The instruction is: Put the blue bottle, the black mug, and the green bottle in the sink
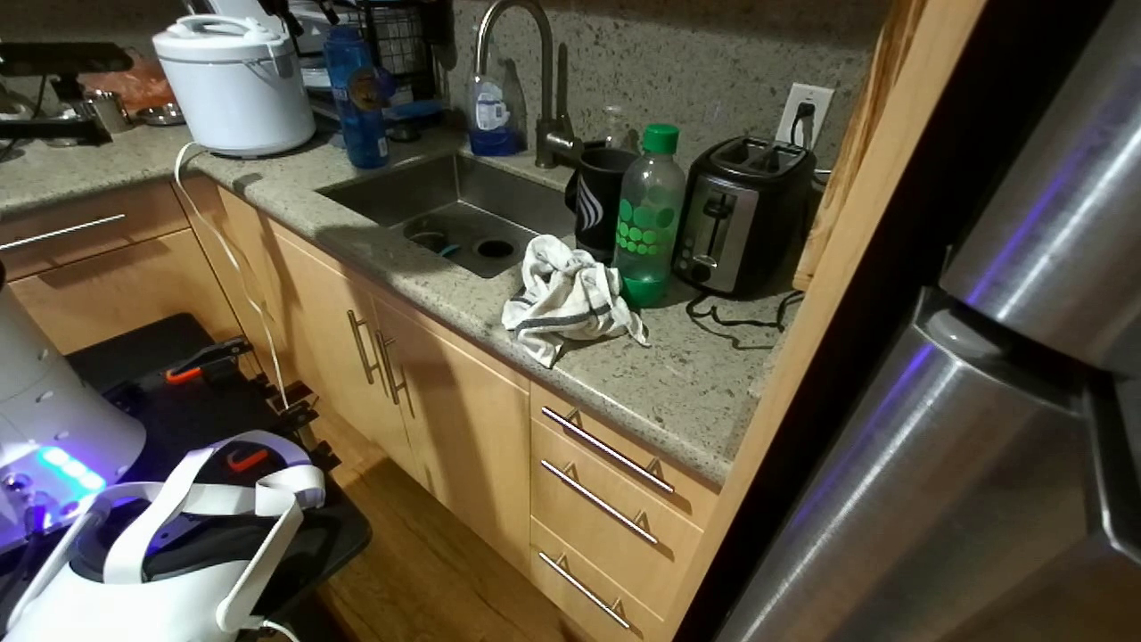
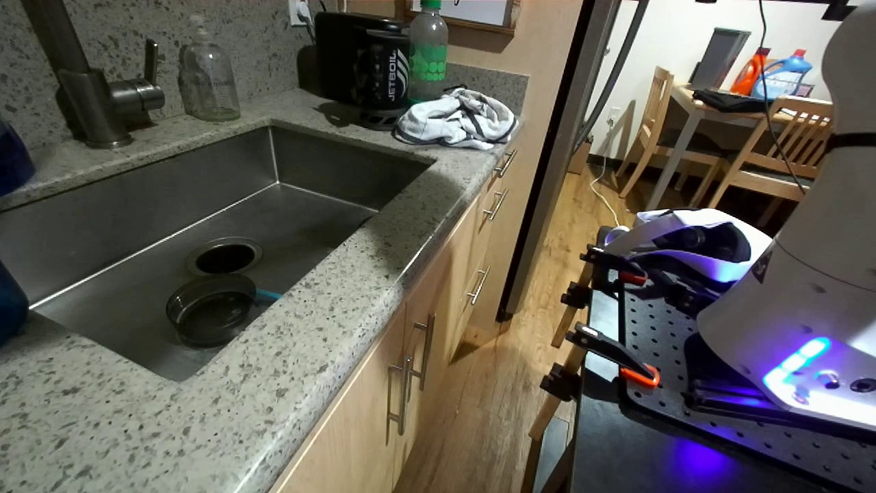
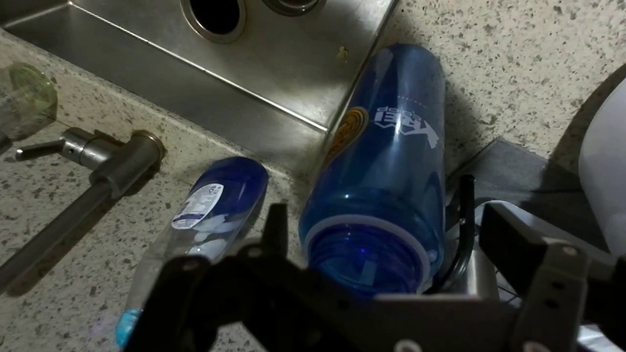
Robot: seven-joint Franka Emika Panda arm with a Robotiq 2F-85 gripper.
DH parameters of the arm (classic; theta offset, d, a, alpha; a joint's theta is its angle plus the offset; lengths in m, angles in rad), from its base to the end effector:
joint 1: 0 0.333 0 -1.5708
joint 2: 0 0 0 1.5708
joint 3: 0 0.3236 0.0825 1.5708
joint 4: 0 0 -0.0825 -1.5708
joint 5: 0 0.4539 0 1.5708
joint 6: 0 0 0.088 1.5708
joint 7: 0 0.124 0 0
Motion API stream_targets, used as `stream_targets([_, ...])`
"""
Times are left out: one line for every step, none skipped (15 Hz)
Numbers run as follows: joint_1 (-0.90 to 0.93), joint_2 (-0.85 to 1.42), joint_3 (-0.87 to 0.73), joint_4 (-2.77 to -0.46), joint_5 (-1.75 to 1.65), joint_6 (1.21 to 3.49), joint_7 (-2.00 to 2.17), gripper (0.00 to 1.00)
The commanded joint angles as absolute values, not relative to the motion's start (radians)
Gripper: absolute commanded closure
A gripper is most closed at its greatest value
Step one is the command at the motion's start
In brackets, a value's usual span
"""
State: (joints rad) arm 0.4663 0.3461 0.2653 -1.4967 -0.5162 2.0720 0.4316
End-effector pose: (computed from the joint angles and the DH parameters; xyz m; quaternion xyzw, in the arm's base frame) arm 0.6043 0.4653 0.4796 0.9469 0.2264 0.2061 0.0977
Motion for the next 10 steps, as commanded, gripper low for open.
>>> stream_targets([0.507,0.417,0.223,-1.384,-0.536,2.014,0.403,0.00])
stream_targets([0.512,0.432,0.214,-1.364,-0.537,2.010,0.399,0.00])
stream_targets([0.518,0.448,0.206,-1.341,-0.535,2.005,0.390,0.00])
stream_targets([0.522,0.463,0.199,-1.319,-0.530,2.000,0.378,0.00])
stream_targets([0.527,0.479,0.192,-1.296,-0.528,1.996,0.369,0.00])
stream_targets([0.532,0.492,0.186,-1.276,-0.525,1.992,0.355,0.00])
stream_targets([0.536,0.505,0.181,-1.257,-0.523,1.991,0.344,0.00])
stream_targets([0.540,0.518,0.179,-1.239,-0.519,1.989,0.329,0.00])
stream_targets([0.543,0.530,0.176,-1.221,-0.514,1.988,0.318,0.00])
stream_targets([0.547,0.542,0.175,-1.205,-0.509,1.989,0.305,0.00])
